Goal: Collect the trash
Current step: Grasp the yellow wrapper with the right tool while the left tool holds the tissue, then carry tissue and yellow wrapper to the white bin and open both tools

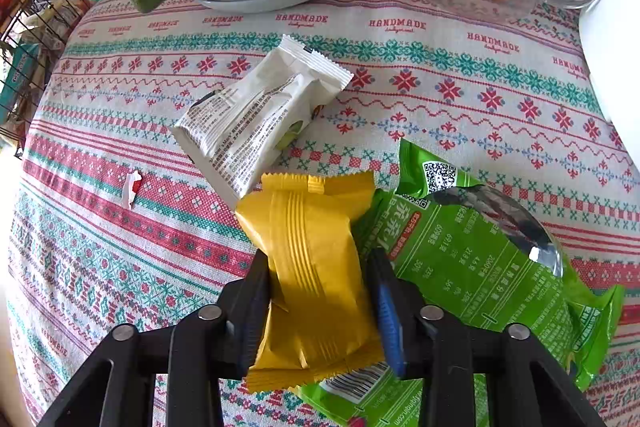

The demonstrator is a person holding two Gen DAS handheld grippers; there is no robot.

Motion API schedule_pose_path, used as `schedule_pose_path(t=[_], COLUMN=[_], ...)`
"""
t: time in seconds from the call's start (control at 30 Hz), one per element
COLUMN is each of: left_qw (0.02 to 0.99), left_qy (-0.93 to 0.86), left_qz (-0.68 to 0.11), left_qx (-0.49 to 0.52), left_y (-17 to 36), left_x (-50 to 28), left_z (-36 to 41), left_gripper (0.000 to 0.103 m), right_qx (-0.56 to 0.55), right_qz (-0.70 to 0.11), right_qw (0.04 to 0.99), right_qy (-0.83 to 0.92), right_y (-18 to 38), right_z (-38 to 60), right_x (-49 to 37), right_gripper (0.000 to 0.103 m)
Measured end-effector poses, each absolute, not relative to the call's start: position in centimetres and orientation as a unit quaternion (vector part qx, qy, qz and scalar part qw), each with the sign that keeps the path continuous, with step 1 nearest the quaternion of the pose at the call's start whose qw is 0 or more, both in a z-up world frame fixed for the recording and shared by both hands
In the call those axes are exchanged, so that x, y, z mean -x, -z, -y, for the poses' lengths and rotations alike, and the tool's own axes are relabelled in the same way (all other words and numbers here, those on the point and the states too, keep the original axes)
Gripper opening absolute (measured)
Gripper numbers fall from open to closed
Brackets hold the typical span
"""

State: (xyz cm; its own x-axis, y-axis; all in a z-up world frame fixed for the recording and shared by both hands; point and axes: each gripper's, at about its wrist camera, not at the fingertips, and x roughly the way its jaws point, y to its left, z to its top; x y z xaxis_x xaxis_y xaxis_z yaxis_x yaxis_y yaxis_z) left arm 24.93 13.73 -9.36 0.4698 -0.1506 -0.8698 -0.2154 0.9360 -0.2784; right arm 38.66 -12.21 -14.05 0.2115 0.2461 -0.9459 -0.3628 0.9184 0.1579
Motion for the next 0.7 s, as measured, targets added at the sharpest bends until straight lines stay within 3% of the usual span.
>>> schedule_pose_path(t=[0.1,0.2,0.47,0.7], left_qw=[0.836,0.836,0.830,0.833], left_qy=[-0.007,0.008,0.073,0.140], left_qz=[-0.515,-0.513,-0.511,-0.505], left_qx=[0.188,0.195,0.213,0.180], left_y=[9.2,8.8,7.7,5.9], left_x=[-24.5,-24.1,-22.2,-19.3], left_z=[-13.7,-13.5,-10.8,-4.6], left_gripper=[0.032,0.032,0.032,0.032], right_qx=[0.034,0.019,0.008,-0.005], right_qz=[-0.586,-0.567,-0.513,-0.491], right_qw=[0.787,0.801,0.840,0.859], right_qy=[-0.188,-0.192,-0.178,-0.143], right_y=[12.5,10.0,3.5,1.4], right_z=[13.1,14.4,18.8,25.1], right_x=[-37.4,-35.6,-28.5,-21.0], right_gripper=[0.023,0.021,0.020,0.020])
